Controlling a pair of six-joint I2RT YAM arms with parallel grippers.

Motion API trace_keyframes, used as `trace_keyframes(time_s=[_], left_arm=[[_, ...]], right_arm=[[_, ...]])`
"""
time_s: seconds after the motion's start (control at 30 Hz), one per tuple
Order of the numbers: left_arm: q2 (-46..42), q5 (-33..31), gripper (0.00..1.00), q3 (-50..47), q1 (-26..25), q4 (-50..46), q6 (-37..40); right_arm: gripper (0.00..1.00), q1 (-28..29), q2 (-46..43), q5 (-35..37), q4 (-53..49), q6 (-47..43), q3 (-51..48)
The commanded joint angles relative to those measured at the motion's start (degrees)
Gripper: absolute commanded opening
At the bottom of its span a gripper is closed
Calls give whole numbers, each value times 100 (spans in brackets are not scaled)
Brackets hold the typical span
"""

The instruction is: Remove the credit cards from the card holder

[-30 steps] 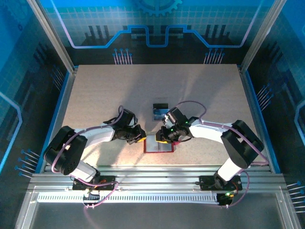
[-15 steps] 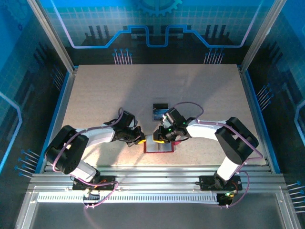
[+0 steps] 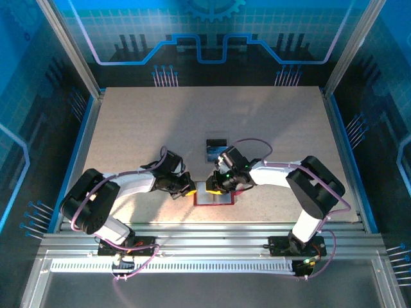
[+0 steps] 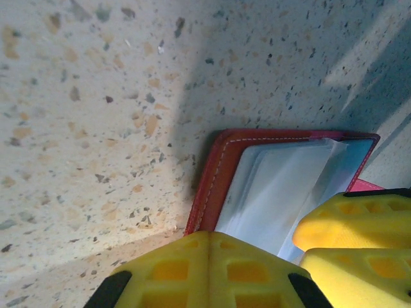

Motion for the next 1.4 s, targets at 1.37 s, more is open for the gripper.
trace_keyframes(time_s=[1.37], left_arm=[[-265, 46, 3, 105, -206, -221, -42]], right_arm=[[31, 19, -116, 91, 49, -8, -393]])
